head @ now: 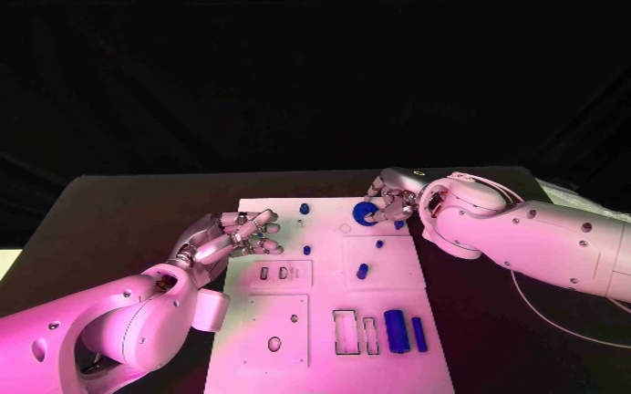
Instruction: Assemble the parts on the task board
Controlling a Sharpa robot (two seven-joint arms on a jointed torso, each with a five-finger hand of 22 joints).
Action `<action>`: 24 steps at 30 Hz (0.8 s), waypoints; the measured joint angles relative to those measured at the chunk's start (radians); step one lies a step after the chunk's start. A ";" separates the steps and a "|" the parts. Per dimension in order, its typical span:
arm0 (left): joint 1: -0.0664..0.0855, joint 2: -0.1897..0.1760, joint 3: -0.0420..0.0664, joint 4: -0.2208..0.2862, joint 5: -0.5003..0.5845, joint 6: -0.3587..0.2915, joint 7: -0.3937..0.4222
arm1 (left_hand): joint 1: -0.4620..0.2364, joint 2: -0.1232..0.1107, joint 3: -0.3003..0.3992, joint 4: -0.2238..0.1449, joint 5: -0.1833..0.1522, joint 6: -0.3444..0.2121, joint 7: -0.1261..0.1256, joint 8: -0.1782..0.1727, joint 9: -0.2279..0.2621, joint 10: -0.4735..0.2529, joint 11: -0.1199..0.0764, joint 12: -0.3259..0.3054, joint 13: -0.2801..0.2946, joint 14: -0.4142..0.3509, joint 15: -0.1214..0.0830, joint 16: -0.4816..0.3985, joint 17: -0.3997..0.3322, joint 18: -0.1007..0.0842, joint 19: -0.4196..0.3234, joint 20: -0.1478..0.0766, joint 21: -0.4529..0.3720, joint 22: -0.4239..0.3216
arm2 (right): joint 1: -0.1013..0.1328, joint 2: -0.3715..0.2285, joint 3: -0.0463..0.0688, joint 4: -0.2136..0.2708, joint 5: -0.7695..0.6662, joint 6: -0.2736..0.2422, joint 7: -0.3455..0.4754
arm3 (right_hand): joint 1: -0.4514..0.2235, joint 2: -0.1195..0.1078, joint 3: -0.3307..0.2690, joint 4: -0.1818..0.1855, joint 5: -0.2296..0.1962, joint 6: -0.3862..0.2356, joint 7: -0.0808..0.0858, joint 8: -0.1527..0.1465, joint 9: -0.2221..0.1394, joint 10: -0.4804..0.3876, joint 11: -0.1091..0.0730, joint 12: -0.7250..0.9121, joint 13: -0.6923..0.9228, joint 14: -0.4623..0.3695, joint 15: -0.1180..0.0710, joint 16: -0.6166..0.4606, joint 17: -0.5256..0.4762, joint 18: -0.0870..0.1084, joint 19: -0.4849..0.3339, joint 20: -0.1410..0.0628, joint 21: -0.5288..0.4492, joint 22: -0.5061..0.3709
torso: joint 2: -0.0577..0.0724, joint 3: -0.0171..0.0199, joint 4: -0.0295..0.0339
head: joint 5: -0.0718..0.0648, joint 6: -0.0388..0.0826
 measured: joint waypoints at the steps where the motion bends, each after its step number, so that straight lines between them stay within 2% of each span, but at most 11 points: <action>1: 0.000 0.000 0.000 0.000 0.000 0.000 0.000 | 0.000 0.000 0.000 0.000 0.000 0.000 0.000 0.000 0.000 0.000 0.000 0.000 0.000 0.000 0.000 0.000 0.000 0.000 0.000 0.000 0.000 0.000 | -0.001 0.001 0.000 -0.001 0.000 0.002 0.000 | 0.001 0.001 0.000 0.000 0.000 0.002 -0.002 0.001 0.001 0.000 0.000 0.003 0.003 0.000 0.000 0.000 0.000 0.000 0.000 0.000 0.002 0.000 | 0.000 0.0000 0.0000 | 0.000 -0.001; 7: 0.000 0.000 0.000 0.000 0.000 0.000 0.000 | 0.000 0.000 0.000 0.000 0.000 0.000 0.000 0.000 0.000 0.000 0.000 0.000 0.001 0.000 0.000 0.000 0.002 0.000 0.000 0.000 0.000 0.000 | -0.003 0.007 0.000 -0.009 -0.002 0.010 0.000 | 0.011 0.011 0.000 0.000 0.000 0.025 -0.004 0.012 0.004 0.014 -0.007 0.030 0.031 0.000 0.000 0.004 0.000 0.000 0.000 0.000 0.005 0.000 | 0.000 -0.0001 -0.0001 | -0.003 -0.003; 16: 0.000 0.000 0.000 0.000 0.000 0.001 0.000 | 0.000 0.000 0.000 0.000 0.000 0.000 0.000 0.000 0.000 0.000 0.000 0.000 0.001 0.000 0.000 0.000 0.003 0.000 0.000 0.000 0.000 0.000 | -0.003 0.018 0.003 -0.018 -0.017 0.023 0.000 | 0.012 0.012 0.000 0.000 0.000 0.028 -0.007 0.011 0.004 0.022 -0.007 0.041 0.047 0.000 0.000 0.007 0.000 0.000 0.000 0.000 0.005 0.000 | 0.000 0.0001 0.0001 | 0.002 -0.009; 21: 0.000 -0.001 0.000 0.000 0.000 0.001 -0.001 | 0.000 0.000 0.000 0.000 0.000 0.000 0.000 0.000 0.000 0.000 0.000 0.000 0.001 0.000 0.000 0.000 0.003 0.000 0.000 0.000 0.000 0.000 | -0.004 0.020 0.004 -0.021 -0.035 0.026 0.000 | 0.024 0.024 0.005 -0.005 0.000 0.036 -0.007 0.013 0.004 0.021 -0.007 0.046 0.056 0.000 0.000 0.008 0.000 0.000 0.000 0.000 0.008 0.000 | 0.000 0.0004 0.0002 | 0.000 -0.012; 24: 0.000 -0.001 0.000 0.000 0.000 0.001 -0.001 | 0.000 0.000 0.000 0.000 0.000 0.000 0.000 0.000 0.000 0.000 0.000 0.000 0.001 0.000 0.000 0.000 0.002 0.000 0.000 0.000 0.000 0.000 | -0.006 0.021 0.005 -0.021 -0.052 0.025 0.000 | 0.056 0.032 0.029 -0.029 -0.032 0.045 -0.007 0.015 0.001 0.021 -0.007 0.052 0.066 0.000 0.000 0.013 0.000 0.000 0.000 0.000 0.009 0.000 | 0.000 0.0004 0.0001 | 0.000 -0.012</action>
